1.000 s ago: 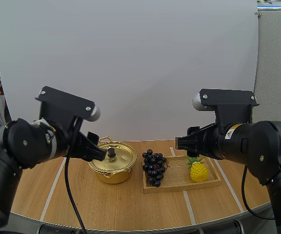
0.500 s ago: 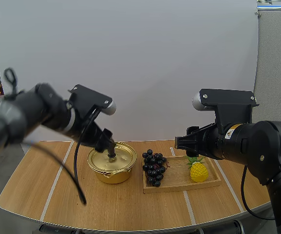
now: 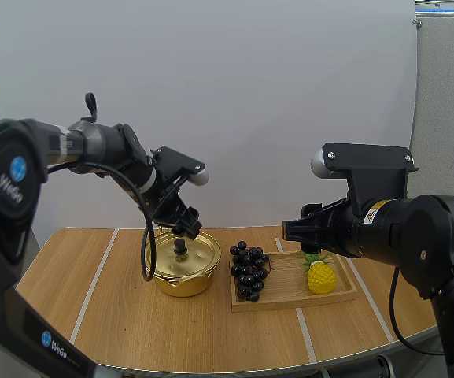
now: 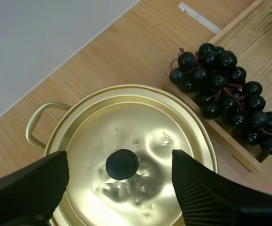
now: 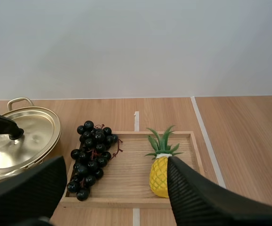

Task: Open the pot, put the pineapple inside, and close it

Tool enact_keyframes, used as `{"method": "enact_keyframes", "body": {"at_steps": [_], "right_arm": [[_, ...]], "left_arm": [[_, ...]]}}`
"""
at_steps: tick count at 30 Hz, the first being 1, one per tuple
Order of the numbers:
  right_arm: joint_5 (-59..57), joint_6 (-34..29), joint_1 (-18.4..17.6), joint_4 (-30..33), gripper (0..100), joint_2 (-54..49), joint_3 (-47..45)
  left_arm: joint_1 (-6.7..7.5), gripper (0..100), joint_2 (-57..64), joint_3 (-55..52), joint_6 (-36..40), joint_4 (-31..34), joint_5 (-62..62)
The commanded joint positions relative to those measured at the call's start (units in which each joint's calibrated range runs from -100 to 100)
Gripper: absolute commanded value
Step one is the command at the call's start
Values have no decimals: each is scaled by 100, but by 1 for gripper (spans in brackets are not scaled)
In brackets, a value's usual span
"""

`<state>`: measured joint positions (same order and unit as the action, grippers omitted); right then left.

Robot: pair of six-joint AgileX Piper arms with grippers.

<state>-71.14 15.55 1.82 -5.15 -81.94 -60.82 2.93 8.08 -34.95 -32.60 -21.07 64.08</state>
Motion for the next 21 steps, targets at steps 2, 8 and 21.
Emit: {"method": "enact_keyframes", "body": {"at_steps": [2, 8, 21], "right_arm": [[46, 8, 16, -13, 100, 9, 32], [46, 8, 16, -13, 100, 9, 32], [46, 8, 16, -13, 100, 9, 32]], "left_arm": [[23, 100, -246, 76, 70, 36, -319], [23, 100, -456, 76, 82, 14, -480], [23, 100, -773, 76, 82, 14, -688]]}}
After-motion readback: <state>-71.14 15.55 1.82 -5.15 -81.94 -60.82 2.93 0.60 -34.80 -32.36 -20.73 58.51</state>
